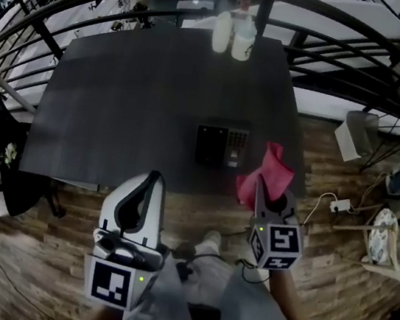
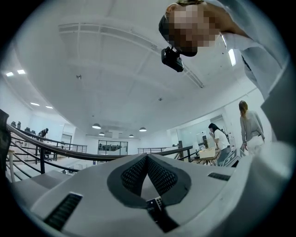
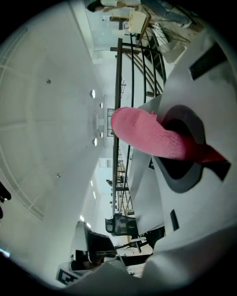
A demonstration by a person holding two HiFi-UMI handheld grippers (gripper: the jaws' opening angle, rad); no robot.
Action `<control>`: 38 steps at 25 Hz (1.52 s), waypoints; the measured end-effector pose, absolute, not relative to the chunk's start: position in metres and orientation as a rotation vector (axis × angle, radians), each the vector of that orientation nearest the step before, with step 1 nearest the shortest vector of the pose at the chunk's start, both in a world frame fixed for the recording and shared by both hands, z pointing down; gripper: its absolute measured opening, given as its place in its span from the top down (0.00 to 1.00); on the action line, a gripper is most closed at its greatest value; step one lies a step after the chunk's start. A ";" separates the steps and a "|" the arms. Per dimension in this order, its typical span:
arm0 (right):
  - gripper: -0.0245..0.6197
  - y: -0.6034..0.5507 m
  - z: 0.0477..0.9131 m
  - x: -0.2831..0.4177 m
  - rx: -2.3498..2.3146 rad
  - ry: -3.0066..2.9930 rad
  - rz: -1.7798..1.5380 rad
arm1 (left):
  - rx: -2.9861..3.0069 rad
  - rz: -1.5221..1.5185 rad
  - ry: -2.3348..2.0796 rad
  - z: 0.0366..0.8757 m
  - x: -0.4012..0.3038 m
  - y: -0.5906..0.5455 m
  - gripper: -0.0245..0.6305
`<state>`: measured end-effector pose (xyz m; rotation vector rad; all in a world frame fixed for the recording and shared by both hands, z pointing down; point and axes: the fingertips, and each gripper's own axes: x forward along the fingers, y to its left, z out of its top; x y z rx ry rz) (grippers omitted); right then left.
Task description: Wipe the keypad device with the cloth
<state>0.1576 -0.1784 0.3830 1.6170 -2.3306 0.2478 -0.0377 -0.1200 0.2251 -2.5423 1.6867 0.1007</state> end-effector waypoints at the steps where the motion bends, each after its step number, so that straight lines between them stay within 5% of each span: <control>1: 0.92 -0.176 0.376 0.157 1.625 -2.343 0.228 | -2.543 0.105 1.680 0.224 -0.037 -0.119 0.95; 38: 0.92 -0.138 0.285 0.150 1.743 -2.477 -0.044 | -2.602 0.162 1.540 0.213 -0.015 -0.129 0.95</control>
